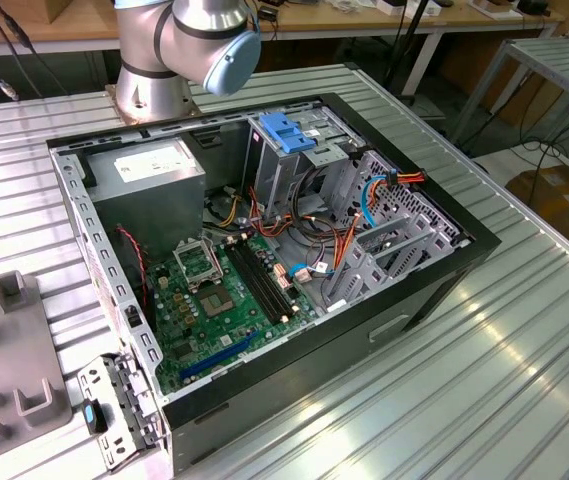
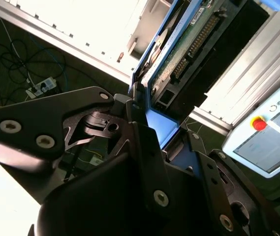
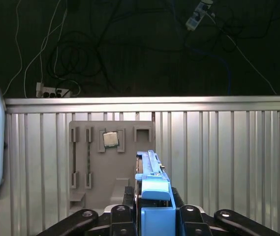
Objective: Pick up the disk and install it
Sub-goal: 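Pick up the disk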
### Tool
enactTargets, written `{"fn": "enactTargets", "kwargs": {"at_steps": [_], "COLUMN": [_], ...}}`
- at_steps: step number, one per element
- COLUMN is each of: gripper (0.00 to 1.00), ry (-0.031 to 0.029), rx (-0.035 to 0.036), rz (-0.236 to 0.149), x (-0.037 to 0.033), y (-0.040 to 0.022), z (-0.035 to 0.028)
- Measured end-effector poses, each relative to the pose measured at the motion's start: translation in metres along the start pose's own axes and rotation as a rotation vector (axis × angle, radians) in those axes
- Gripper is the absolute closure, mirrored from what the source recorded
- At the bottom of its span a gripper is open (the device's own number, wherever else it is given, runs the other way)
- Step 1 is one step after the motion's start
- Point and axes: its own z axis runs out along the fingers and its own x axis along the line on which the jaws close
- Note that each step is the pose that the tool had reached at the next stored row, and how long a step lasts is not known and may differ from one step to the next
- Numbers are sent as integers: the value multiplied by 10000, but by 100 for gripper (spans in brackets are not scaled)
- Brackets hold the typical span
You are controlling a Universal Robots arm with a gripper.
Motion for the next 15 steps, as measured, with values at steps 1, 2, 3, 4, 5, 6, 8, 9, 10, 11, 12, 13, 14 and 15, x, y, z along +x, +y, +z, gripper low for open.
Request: {"fn": "enactTargets", "kwargs": {"at_steps": [1, 2, 3, 4, 5, 6, 8, 9, 10, 11, 12, 13, 14, 15], "gripper": [63, 63, 63, 63, 63, 63, 63, 63, 63, 63, 63, 63, 63, 63], "ry": [1, 1, 0, 1, 0, 1, 0, 1, 1, 0, 0, 0, 0, 0], "rx": [-1, 0, 0, -1, 0, -1, -1, -1, -1, 0, -1, -1, 0, -1], "rz": [0, 0, 0, 0, 0, -1, -1, 0, 0, 0, 0, 0, 0, 0], "x": [0, 0, 0, 0, 0, 0, -1, -2, -2, -3, -3, -3, -3, -4], "y": [-4, -11, -15, -19, -29, -41, -84, -108, -135, -152, -166, -193, -212, -235], "z": [-1, 0, 0, -1, 0, 0, 0, 0, 0, 0, 0, 0, 0, 0]}}
